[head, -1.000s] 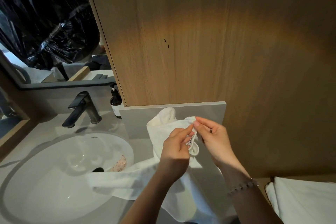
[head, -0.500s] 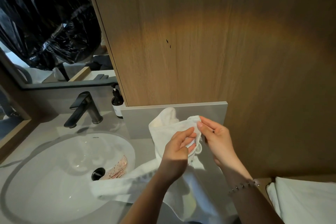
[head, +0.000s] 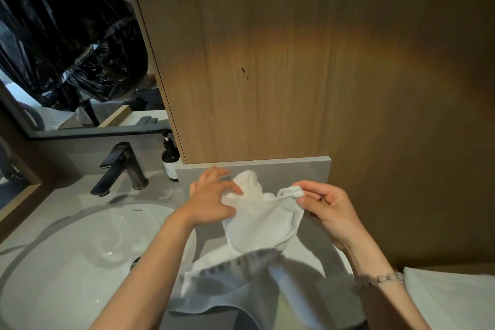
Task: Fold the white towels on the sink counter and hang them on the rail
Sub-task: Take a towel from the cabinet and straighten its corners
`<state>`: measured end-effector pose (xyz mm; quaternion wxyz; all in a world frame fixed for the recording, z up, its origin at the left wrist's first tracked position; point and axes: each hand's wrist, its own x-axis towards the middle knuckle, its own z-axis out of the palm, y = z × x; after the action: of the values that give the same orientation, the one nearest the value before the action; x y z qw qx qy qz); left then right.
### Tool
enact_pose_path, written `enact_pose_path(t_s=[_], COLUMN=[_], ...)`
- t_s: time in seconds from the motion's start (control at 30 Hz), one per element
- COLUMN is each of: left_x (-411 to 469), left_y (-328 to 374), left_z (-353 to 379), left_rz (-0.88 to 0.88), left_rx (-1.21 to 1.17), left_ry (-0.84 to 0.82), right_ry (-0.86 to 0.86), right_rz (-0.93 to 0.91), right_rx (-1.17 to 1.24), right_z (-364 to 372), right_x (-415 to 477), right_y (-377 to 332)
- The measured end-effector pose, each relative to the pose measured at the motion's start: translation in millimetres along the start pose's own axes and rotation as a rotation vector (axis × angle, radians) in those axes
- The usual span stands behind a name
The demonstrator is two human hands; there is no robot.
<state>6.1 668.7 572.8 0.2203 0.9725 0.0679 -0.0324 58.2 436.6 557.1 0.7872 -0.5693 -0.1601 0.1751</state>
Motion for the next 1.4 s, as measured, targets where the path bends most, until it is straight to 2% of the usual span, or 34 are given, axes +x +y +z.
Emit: enact_pose_path(t_s=[0.07, 0.17, 0.23, 0.3, 0.4, 0.47, 0.6, 0.7, 0.77, 0.83, 0.97, 1.1, 1.23, 1.33, 1.4], left_x=[5.4, 1.9, -1.3, 2.2, 10.4, 11.3, 16.4, 14.0, 9.8, 7.6, 6.1, 0.2, -8.7, -16.0, -19.8], left_y=[-7.8, -11.6, -9.6, -7.1, -7.9, -8.1, -14.9, -21.6, -25.0, -31.9, -51.8, -67.1, -73.1, -77.7, -80.9], left_z=[3.0, 8.8, 12.7, 16.0, 17.4, 15.1, 14.9, 18.8, 22.6, 27.2, 30.2, 21.6, 15.9, 16.1, 15.1], left_rz=[-0.035, -0.066, -0.139, -0.249, -0.345, -0.393, -0.494, -0.386, -0.301, -0.286, -0.314, -0.384, -0.458, -0.470, -0.486], left_rx=[-0.033, -0.424, -0.725, -0.870, -0.625, -0.568, -0.679, -0.432, -0.364, -0.385, -0.425, -0.416, -0.458, -0.526, -0.495], left_ry=[-0.117, -0.254, -0.232, -0.108, -0.011, -0.107, -0.354, -0.499, -0.567, -0.485, -0.042, 0.261, 0.641, 0.768, 0.702], right_ry=[-0.016, -0.009, -0.017, -0.055, -0.128, -0.178, -0.265, -0.320, -0.338, -0.332, -0.300, -0.282, -0.335, -0.351, -0.338], right_rz=[-0.020, -0.037, -0.051, -0.039, -0.016, 0.007, 0.069, 0.091, 0.095, 0.103, 0.109, 0.118, 0.109, 0.117, 0.130], right_rx=[0.075, 0.126, 0.145, 0.157, 0.121, 0.091, 0.054, 0.055, 0.063, 0.104, 0.077, 0.035, 0.043, 0.038, 0.035], right_z=[-2.2, -11.7, -16.8, -18.8, -21.4, -20.1, -23.3, -26.7, -28.3, -30.6, -35.4, -36.7, -32.7, -29.4, -28.9], right_x=[-1.3, 0.0, -0.1, -1.2, -2.8, -6.4, -9.8, -11.3, -12.4, -13.1, -14.0, -15.9, -19.9, -22.0, -23.2], right_y=[-3.0, -0.6, 0.1, -1.4, -0.2, -1.4, -0.5, 0.0, 0.5, 1.0, 2.1, 6.9, 10.4, 13.4, 16.5])
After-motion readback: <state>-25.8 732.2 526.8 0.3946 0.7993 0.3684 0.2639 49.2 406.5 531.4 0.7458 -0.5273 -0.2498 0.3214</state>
